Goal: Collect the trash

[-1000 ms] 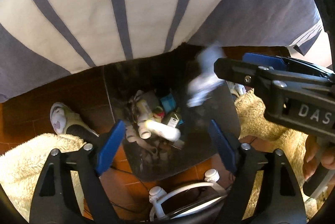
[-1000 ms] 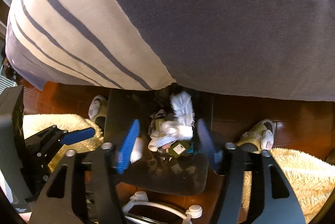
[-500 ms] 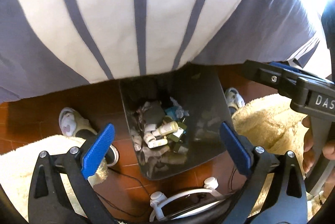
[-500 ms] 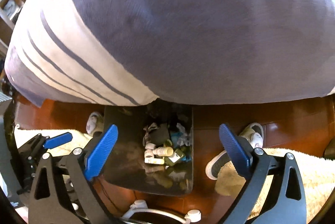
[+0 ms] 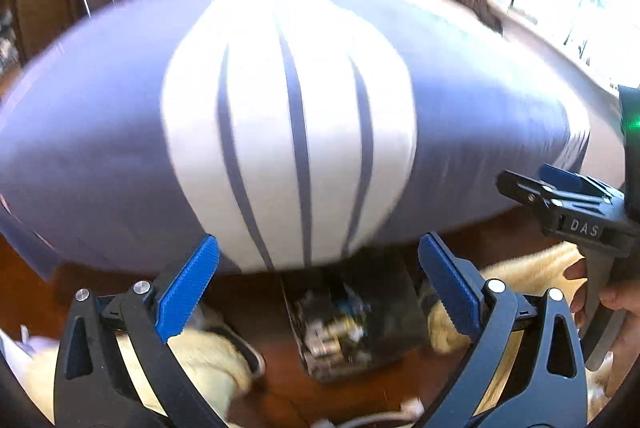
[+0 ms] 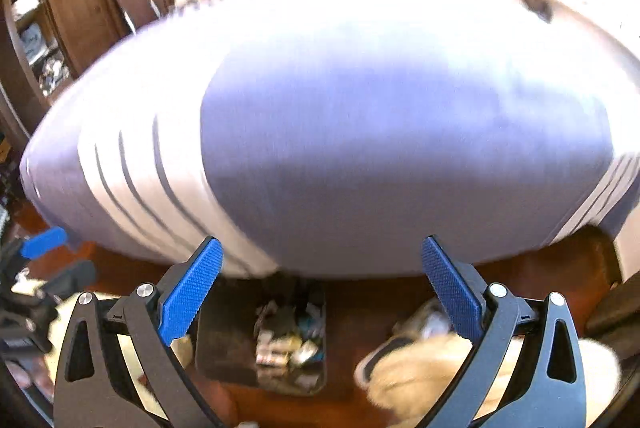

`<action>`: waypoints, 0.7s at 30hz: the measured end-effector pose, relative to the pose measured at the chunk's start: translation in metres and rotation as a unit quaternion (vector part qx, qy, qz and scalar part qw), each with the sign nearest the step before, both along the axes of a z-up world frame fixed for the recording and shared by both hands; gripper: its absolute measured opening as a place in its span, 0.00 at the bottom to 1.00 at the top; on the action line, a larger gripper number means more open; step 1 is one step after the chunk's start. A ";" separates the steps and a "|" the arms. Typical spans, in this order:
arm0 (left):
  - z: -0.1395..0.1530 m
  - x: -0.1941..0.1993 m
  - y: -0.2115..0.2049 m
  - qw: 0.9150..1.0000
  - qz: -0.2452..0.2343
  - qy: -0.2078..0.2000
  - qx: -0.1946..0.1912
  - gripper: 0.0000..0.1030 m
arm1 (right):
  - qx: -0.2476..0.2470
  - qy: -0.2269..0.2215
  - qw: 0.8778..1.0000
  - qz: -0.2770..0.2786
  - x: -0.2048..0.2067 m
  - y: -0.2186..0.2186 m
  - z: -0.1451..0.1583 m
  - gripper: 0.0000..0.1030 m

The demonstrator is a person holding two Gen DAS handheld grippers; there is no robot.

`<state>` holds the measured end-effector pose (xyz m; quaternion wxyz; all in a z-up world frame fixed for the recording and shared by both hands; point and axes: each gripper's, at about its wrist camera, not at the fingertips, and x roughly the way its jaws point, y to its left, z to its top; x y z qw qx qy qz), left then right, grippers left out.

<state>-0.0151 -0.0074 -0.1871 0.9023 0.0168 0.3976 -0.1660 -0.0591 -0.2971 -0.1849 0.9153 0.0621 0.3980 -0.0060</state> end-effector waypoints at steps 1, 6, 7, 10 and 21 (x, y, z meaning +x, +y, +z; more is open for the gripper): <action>0.017 -0.002 0.002 1.000 0.004 -0.023 -0.002 0.92 | -0.007 -0.016 1.000 -0.006 -0.003 -0.002 0.012 0.97; 0.082 -0.012 0.010 0.994 0.019 -0.106 -0.010 0.92 | -0.023 -0.100 0.994 -0.031 -0.022 -0.012 0.082 0.97; 0.092 -0.014 0.011 0.993 0.020 -0.118 -0.013 0.92 | -0.024 -0.112 0.993 -0.033 -0.025 -0.014 0.091 0.97; 0.124 -0.019 0.013 0.987 0.024 -0.158 -0.021 0.92 | -0.037 -0.150 0.987 -0.038 -0.033 -0.016 0.124 0.97; 0.191 -0.044 0.012 0.966 0.034 -0.255 -0.038 0.92 | -0.047 -0.261 0.963 -0.056 -0.062 -0.023 0.198 0.97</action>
